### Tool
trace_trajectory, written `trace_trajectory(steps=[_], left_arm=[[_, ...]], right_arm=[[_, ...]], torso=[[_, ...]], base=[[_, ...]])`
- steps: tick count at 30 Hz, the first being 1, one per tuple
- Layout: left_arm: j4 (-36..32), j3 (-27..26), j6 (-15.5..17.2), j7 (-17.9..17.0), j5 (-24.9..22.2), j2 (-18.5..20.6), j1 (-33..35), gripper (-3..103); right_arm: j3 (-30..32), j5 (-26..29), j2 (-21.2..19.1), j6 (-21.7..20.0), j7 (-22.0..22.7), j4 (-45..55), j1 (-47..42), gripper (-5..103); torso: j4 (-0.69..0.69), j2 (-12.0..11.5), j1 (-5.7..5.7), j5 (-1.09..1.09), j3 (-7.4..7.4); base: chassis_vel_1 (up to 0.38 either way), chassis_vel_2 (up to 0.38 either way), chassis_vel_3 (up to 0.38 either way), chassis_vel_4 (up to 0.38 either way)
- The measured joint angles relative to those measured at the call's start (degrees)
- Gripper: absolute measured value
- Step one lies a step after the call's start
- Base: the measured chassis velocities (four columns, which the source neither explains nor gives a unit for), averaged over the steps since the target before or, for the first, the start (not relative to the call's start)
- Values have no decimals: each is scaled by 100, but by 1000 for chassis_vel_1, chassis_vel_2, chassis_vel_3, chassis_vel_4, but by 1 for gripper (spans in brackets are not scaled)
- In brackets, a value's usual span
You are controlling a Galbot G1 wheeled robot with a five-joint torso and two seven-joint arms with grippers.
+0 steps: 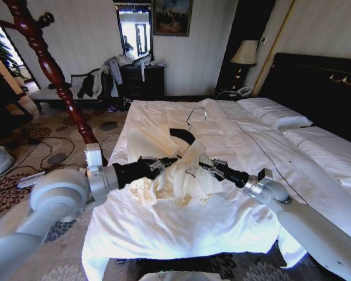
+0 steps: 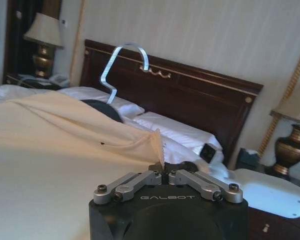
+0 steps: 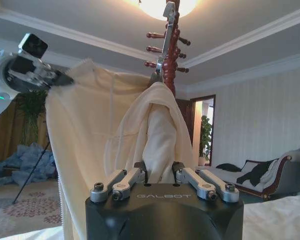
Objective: Pick up the clothes from the bed and hang them on the clothes hanger.
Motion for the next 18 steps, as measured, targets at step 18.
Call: trace_trajectory(steps=[18], left_arm=[[113,609,75,155,578,-62,-50,0]], right_arm=[[-6,-282,-44,126,-1248,-450,95,20]], torso=[[0,0,0,0,0]], base=[[0,0,0,0]])
